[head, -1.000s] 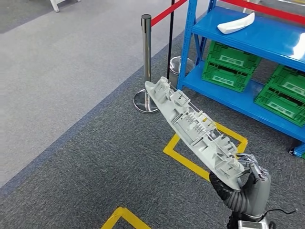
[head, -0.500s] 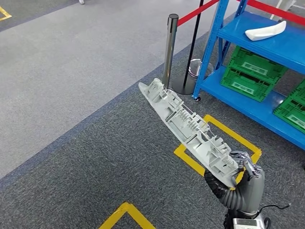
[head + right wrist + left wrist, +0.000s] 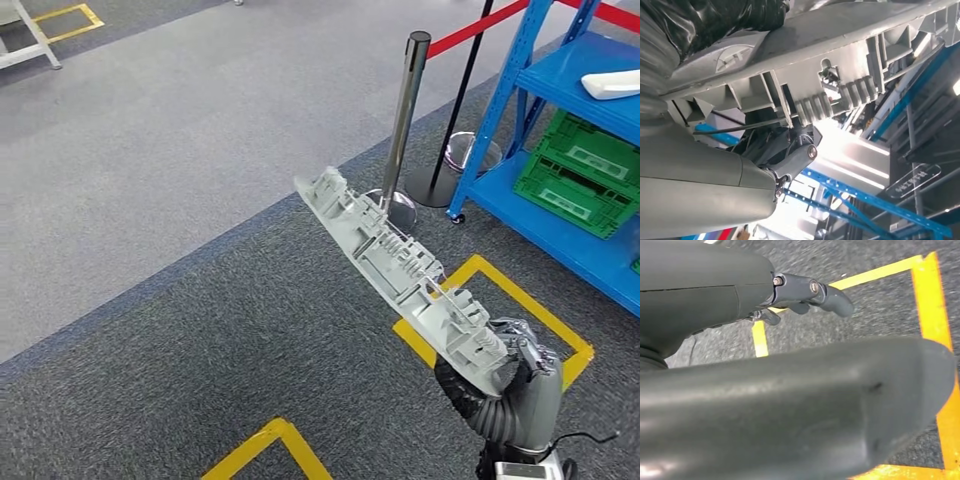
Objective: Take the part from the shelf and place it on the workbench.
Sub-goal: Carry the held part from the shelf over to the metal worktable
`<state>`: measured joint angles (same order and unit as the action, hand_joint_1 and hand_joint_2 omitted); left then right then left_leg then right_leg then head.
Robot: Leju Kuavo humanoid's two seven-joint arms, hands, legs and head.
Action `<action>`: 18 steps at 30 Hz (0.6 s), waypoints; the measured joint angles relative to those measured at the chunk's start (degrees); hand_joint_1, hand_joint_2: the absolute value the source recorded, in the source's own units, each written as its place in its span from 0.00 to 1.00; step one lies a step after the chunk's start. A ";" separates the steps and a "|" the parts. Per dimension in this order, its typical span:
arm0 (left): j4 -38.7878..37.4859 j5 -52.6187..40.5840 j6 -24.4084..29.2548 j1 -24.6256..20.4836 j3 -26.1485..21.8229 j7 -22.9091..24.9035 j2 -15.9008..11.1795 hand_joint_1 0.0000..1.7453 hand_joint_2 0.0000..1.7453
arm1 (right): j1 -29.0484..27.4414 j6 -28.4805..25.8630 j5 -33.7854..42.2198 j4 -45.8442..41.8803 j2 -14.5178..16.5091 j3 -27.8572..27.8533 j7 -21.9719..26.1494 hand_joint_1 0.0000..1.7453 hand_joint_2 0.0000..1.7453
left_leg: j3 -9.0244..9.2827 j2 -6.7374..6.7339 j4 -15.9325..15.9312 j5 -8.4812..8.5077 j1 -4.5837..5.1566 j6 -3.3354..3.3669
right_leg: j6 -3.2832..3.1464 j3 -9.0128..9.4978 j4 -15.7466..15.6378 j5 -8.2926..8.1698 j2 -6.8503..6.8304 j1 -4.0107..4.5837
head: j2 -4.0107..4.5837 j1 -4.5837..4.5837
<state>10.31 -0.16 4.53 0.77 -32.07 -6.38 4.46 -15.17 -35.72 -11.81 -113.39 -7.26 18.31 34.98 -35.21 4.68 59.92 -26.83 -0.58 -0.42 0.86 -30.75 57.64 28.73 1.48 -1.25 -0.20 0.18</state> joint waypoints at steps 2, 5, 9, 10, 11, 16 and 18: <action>0.01 -0.08 0.02 -0.12 0.01 0.00 0.03 0.00 0.00 | 0.17 0.25 0.01 0.01 0.00 -0.03 -0.01 1.00 1.00 | -2.95 -2.77 6.46 -3.43 0.12 -0.40 | -0.54 0.16 -0.14 0.01 -1.35 0.14 | 0.00 -0.57; 0.01 -0.01 -0.75 -0.12 -0.02 -0.63 -0.01 0.00 0.00 | 0.39 0.74 0.02 0.19 0.00 -0.04 -0.08 1.00 1.00 | -6.83 -4.12 14.93 -6.14 0.10 -0.53 | -0.85 0.19 -0.10 0.21 -3.35 0.55 | 0.00 -0.82; 0.01 0.89 -2.49 -0.13 -0.47 -2.12 -0.09 0.00 0.00 | 1.81 1.68 -0.09 0.55 0.00 0.33 -0.09 1.00 1.00 | -0.38 -6.08 2.55 -0.06 0.77 0.86 | -0.68 0.60 -0.07 0.58 -5.24 1.05 | 0.00 -0.91; 0.01 0.92 -2.54 -0.25 -0.59 -2.06 -0.12 0.00 0.00 | 2.25 1.98 -0.07 0.66 0.00 0.49 -0.09 1.00 1.00 | 0.93 -6.84 -0.06 0.54 1.06 1.24 | -0.49 0.64 -0.07 0.68 -5.61 1.20 | 0.00 -0.92; 0.01 0.92 -2.46 -0.34 -0.68 -1.92 -0.14 0.00 0.00 | 2.72 2.26 -0.05 0.80 0.00 0.65 -0.10 1.00 1.00 | 1.51 -7.34 -1.38 0.56 1.30 1.51 | -0.27 0.64 -0.07 0.75 -5.99 1.32 | 0.00 -0.88; 0.01 1.13 -1.73 -0.19 -1.24 -1.43 -0.07 0.00 0.00 | 4.48 2.73 -0.02 1.72 0.00 1.50 -0.11 1.00 1.00 | 1.89 -5.50 -2.88 1.12 0.87 2.66 | 0.95 -0.79 2.90 3.22 -4.58 1.25 | 0.00 -0.42; 0.01 1.20 -1.47 -0.33 -1.32 -1.43 -0.06 0.00 0.00 | 4.73 2.73 -0.01 2.08 0.00 1.69 -0.14 1.00 1.00 | 1.88 -4.59 -3.00 1.22 0.72 2.89 | 1.25 -4.44 10.25 6.67 -2.29 0.96 | 0.00 0.02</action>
<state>10.31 1.04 3.06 0.43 -33.39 -7.81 4.41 -10.44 -32.99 -11.82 -111.32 -7.26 20.00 34.83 -33.34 0.09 56.92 -25.61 0.14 2.47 2.11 -35.19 67.89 35.40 -0.82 -0.29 -0.20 0.20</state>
